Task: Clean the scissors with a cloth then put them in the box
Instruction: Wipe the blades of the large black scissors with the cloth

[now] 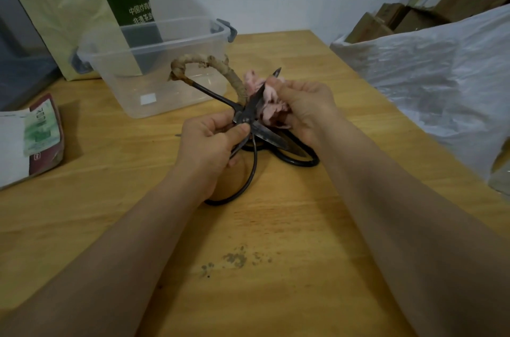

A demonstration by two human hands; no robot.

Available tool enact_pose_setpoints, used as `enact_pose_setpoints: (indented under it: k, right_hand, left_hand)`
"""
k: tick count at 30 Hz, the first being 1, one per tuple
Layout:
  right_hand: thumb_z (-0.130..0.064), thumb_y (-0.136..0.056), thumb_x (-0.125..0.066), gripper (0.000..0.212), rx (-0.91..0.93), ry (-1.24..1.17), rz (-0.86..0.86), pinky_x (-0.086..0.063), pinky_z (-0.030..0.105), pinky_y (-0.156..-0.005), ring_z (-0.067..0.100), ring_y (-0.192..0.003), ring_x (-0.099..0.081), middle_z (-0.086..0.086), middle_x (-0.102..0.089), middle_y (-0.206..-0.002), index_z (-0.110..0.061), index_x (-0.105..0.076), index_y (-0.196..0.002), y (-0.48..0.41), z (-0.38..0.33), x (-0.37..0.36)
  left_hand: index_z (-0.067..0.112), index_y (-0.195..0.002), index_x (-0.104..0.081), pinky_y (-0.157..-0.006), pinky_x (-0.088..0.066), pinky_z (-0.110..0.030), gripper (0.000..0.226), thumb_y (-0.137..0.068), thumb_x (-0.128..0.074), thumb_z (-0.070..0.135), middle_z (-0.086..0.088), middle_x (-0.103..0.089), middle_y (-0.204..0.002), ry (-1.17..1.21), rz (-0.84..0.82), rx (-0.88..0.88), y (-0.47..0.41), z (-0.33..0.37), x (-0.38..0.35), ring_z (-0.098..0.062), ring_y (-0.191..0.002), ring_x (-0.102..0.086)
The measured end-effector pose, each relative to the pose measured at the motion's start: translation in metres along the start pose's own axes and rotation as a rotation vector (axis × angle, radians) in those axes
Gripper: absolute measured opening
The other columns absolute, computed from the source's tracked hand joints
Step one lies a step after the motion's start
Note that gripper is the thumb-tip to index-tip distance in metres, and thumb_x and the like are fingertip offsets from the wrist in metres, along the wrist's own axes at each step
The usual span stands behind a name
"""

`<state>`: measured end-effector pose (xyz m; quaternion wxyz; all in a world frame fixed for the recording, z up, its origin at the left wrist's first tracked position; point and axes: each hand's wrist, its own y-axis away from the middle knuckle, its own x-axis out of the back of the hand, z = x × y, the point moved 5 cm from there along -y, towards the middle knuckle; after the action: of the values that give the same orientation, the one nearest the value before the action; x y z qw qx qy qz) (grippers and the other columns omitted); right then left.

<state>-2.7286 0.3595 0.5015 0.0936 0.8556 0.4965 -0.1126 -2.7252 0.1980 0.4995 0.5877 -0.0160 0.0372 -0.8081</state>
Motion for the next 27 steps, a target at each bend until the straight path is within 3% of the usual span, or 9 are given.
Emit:
enact_pose_setpoints:
  k: [3,6,8,13,16,18,22,25,27]
  right_hand:
    - [-0.017,-0.083,-0.070,0.026,-0.028,-0.095,0.076,-0.059,0.035,-0.059,0.021,-0.063,-0.070,0.012,-0.071,-0.072,0.005,-0.064,-0.096,-0.006,-0.001,0.010]
    - [-0.013,-0.083,-0.068,0.015,-0.085,-0.115,-0.110,-0.059,0.033,-0.060,0.020,-0.062,-0.068,0.011,-0.070,-0.070,0.001,-0.064,-0.080,0.002,0.003,-0.001]
    - [-0.011,-0.082,-0.069,0.012,-0.088,-0.095,-0.181,-0.058,0.035,-0.067,0.023,-0.069,-0.066,0.015,-0.070,-0.079,0.001,-0.065,-0.082,0.005,0.004,-0.008]
    - [-0.007,-0.079,-0.072,0.018,-0.116,-0.236,-0.053,-0.057,0.048,-0.077,0.031,-0.079,-0.070,0.021,-0.071,-0.086,0.005,-0.064,-0.090,-0.003,-0.002,-0.002]
    - [-0.008,-0.078,-0.073,0.032,-0.120,-0.300,0.058,-0.057,0.051,-0.073,0.032,-0.080,-0.071,0.022,-0.072,-0.090,0.006,-0.060,-0.104,-0.008,-0.005,0.008]
    - [-0.010,-0.079,-0.073,0.029,-0.125,-0.333,0.113,-0.058,0.050,-0.071,0.031,-0.076,-0.071,0.021,-0.071,-0.089,0.005,-0.060,-0.101,-0.009,-0.008,0.015]
    - [-0.013,-0.084,-0.069,0.025,-0.121,-0.339,0.215,-0.053,0.035,-0.043,0.025,-0.053,-0.069,0.018,-0.070,-0.079,0.006,-0.060,-0.095,-0.009,-0.009,0.032]
    - [-0.018,-0.086,-0.067,0.029,-0.153,-0.174,0.065,-0.059,0.039,-0.060,0.025,-0.070,-0.072,0.019,-0.071,-0.090,0.006,-0.061,-0.101,-0.005,-0.006,0.023]
    - [-0.018,-0.088,-0.065,0.023,-0.206,-0.144,-0.110,-0.060,0.037,-0.070,0.024,-0.077,-0.070,0.015,-0.071,-0.087,0.004,-0.063,-0.095,0.004,-0.006,0.010]
  left_hand:
    - [-0.003,-0.110,-0.064,-0.036,-0.031,-0.018,0.023,-0.088,-0.058,-0.003,-0.014,-0.064,-0.088,-0.028,0.006,-0.005,-0.001,-0.001,0.000,-0.003,-0.040,-0.042]
    - [-0.003,-0.114,-0.062,-0.037,-0.032,-0.016,0.027,-0.088,-0.059,0.000,-0.016,-0.066,-0.094,-0.038,0.016,-0.012,-0.003,-0.002,0.002,-0.002,-0.039,-0.043]
    - [-0.004,-0.112,-0.063,-0.036,-0.031,-0.017,0.025,-0.088,-0.058,-0.001,-0.018,-0.065,-0.092,-0.042,0.001,-0.021,-0.003,-0.001,0.001,-0.003,-0.039,-0.040]
    - [-0.006,-0.118,-0.060,-0.037,-0.032,-0.018,0.031,-0.087,-0.061,-0.001,-0.015,-0.063,-0.090,-0.040,-0.009,0.003,-0.005,-0.004,-0.001,-0.004,-0.038,-0.043]
    - [0.002,-0.102,-0.068,-0.038,-0.030,-0.020,0.018,-0.087,-0.060,-0.003,-0.023,-0.063,-0.091,-0.036,-0.046,-0.003,-0.003,-0.003,-0.004,-0.006,-0.040,-0.039]
    - [0.006,-0.096,-0.069,-0.038,-0.031,-0.019,0.015,-0.086,-0.060,-0.002,-0.027,-0.064,-0.094,-0.044,-0.053,-0.004,-0.002,-0.002,-0.003,-0.006,-0.040,-0.040]
    - [0.006,-0.096,-0.068,-0.037,-0.031,-0.019,0.015,-0.087,-0.059,-0.003,-0.026,-0.065,-0.097,-0.039,-0.048,0.008,-0.001,-0.002,-0.003,-0.005,-0.041,-0.040]
    - [-0.002,-0.105,-0.065,-0.036,-0.030,-0.019,0.019,-0.088,-0.058,-0.003,-0.020,-0.067,-0.094,-0.009,0.012,0.009,-0.003,-0.001,0.000,-0.005,-0.039,-0.041]
    - [-0.002,-0.107,-0.065,-0.036,-0.030,-0.018,0.020,-0.088,-0.057,-0.003,-0.014,-0.068,-0.091,-0.003,0.048,0.013,-0.004,-0.001,0.003,-0.003,-0.039,-0.043]
